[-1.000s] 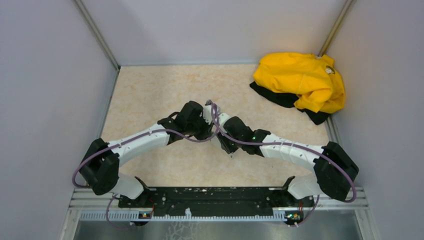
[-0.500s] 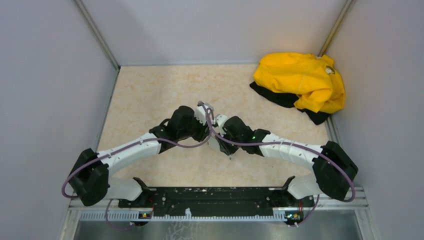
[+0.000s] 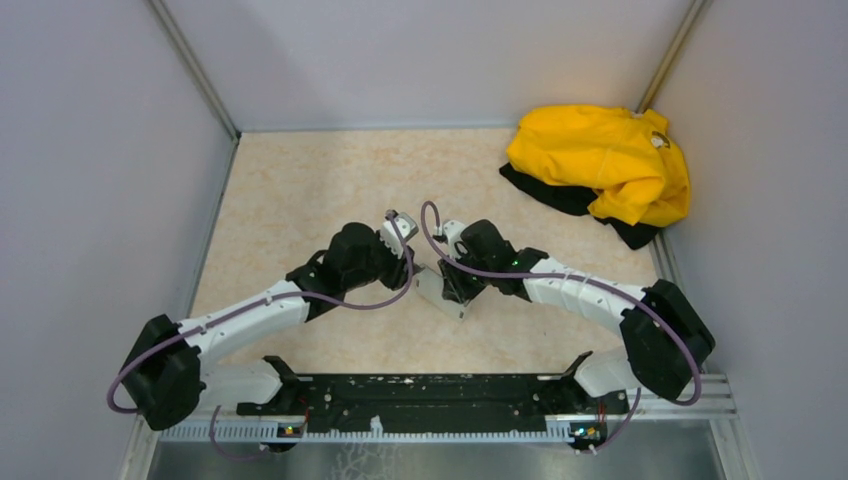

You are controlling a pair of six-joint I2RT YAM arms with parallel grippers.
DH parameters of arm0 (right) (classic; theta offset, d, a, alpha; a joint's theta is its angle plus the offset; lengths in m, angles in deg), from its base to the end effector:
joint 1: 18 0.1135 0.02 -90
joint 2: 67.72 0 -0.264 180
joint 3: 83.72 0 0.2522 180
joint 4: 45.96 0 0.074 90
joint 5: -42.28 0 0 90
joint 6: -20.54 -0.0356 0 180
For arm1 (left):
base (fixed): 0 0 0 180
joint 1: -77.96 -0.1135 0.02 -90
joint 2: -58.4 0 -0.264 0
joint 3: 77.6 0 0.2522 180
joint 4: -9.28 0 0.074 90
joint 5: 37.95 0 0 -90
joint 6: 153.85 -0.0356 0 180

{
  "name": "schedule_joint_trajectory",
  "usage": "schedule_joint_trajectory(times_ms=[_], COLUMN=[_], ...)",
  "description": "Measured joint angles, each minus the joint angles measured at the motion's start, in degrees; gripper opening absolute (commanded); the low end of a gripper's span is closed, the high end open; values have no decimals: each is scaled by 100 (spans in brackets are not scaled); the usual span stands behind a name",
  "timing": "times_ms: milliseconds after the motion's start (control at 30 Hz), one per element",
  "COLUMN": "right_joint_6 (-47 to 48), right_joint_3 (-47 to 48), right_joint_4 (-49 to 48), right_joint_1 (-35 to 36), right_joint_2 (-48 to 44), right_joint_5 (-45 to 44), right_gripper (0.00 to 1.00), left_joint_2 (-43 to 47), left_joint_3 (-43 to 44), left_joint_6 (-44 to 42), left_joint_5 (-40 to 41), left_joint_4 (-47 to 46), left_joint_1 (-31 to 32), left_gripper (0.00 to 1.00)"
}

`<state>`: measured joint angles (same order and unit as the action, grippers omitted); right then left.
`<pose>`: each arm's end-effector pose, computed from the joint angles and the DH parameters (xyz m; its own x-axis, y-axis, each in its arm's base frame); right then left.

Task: Fold the paper box

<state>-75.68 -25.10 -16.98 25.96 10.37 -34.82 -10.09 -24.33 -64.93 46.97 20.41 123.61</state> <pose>0.1927 0.1969 0.2064 -0.6204 -0.4515 -0.6413 -0.7202 0.6516 0.2380 0.1827 -0.1914 0.2443 -0.2957 0.3294 -0.8967 0.7735 0.6335 -0.0224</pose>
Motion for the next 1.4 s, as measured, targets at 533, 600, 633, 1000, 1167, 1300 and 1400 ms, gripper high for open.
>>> schedule_joint_trajectory(times_ms=[533, 600, 633, 1000, 1167, 1300, 1400], right_joint_6=[4, 4, 4, 4, 4, 4, 4], right_joint_3=[26, 26, 26, 26, 26, 26, 26], right_joint_4=[79, 83, 85, 85, 85, 85, 83], right_joint_1=[-28, -28, -28, -28, -28, -28, -28], right_joint_2=[44, 44, 44, 44, 44, 44, 44], right_joint_5=[328, 341, 345, 350, 350, 350, 350], right_gripper=[12, 12, 12, 11, 10, 11, 10], left_joint_2=[-651, -651, -651, -791, -791, -791, -791], left_joint_3=[-87, -87, -87, -81, -81, -79, -68], left_joint_6=[-181, -203, -214, -264, -264, -269, -280], left_joint_5=[-52, -52, -52, -173, -190, -188, -184], left_joint_4=[-426, -455, -468, -466, -455, -444, -433], left_joint_1=[0, 0, 0, 0, 0, 0, 0], left_gripper=[37, 35, 35, 27, 25, 30, 34])
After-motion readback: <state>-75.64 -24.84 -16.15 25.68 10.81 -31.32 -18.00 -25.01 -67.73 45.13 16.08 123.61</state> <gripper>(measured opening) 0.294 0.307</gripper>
